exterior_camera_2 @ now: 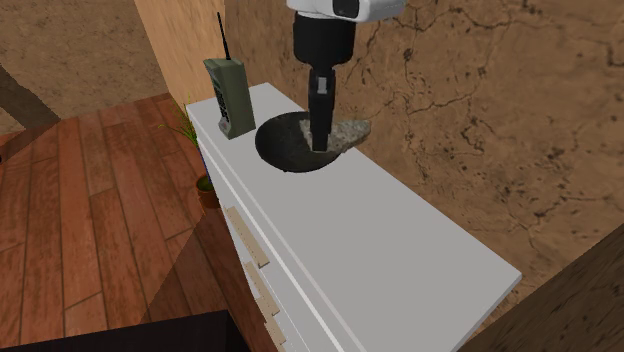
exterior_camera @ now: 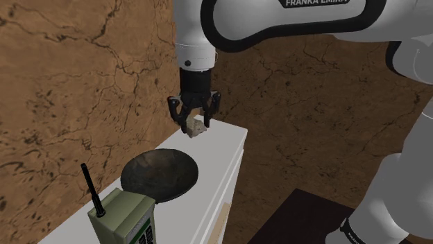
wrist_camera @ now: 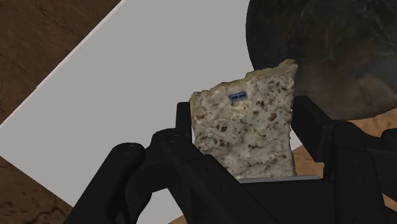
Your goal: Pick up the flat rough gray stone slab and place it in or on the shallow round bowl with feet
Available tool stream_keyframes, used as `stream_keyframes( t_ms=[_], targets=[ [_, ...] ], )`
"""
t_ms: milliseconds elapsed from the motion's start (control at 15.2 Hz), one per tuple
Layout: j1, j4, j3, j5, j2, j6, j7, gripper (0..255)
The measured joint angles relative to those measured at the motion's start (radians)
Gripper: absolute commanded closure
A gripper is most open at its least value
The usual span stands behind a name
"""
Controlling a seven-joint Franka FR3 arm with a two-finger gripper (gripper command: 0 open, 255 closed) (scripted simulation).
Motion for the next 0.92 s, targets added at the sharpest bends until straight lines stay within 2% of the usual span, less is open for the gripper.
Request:
stream_keyframes(
  t_ms=[528, 924],
  targets=[
    [0.134, 0.160, 0.071, -0.074, 0.154, -0.035, 0.202, 255],
    [0.145, 0.118, 0.074, -0.083, 0.170, 0.021, 0.225, 255]
  ],
)
